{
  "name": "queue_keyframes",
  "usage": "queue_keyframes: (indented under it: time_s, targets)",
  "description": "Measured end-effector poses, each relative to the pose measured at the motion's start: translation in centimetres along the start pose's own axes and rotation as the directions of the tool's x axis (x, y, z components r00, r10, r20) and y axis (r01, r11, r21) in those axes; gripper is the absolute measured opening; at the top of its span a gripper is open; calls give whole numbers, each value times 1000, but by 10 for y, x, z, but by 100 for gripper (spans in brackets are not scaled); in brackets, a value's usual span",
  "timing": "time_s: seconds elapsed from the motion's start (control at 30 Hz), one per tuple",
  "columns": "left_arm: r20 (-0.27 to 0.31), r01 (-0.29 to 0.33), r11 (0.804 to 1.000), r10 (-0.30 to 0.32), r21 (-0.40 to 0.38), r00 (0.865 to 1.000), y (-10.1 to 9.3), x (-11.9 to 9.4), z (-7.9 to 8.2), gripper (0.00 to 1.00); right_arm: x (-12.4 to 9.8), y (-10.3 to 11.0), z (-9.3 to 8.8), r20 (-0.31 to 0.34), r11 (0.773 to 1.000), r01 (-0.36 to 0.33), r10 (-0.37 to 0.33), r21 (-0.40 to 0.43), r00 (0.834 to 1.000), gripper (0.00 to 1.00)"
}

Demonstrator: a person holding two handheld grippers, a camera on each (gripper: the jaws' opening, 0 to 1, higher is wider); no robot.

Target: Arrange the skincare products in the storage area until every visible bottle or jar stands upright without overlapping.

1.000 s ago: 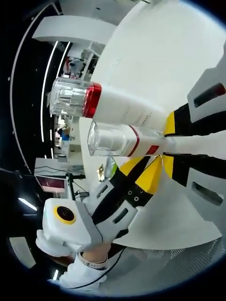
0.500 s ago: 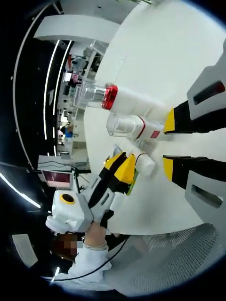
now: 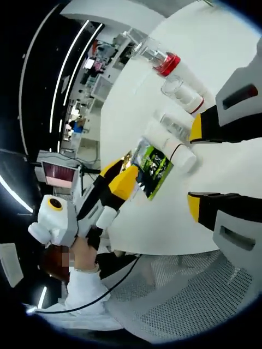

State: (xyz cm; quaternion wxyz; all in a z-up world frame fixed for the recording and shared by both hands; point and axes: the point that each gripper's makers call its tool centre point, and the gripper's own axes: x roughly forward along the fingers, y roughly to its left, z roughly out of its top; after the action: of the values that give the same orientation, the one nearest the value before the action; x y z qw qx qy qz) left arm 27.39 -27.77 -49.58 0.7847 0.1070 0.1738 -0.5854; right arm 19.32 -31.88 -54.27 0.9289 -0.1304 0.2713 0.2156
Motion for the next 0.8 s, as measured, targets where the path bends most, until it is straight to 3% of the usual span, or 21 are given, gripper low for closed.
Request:
queue_keyframes:
  time_s: [0.17,0.23,0.37,0.47,0.53,0.63,0.8]
  targets:
    - [56,-20,998,23,-53,998,3,-24,14,36,15,5,4,-33,999,25,-25,24,999,37]
    - [87,-19,998,24,-59,996,5,-28,19,37,23,1,5,-39,997,61,-59,40,997,42]
    - [139,-54,993,68,-100,988,18,-32,20,33,42,5,11,-41,993,64,-60,104,997,50]
    - [132,-41,992,57,-121,990,16,-33,16,32,55,7,12,-55,992,82,-77,97,996,50]
    - [147,-49,995,61,-86,987,15,-34,19,35,64,3,11,-68,990,115,-109,80,992,53]
    - [159,-38,994,54,-104,986,15,-35,23,34,78,-1,9,-85,987,136,-128,87,988,58]
    - [182,-25,993,46,-114,982,10,-36,28,34,99,-9,3,-117,980,170,-159,99,980,56]
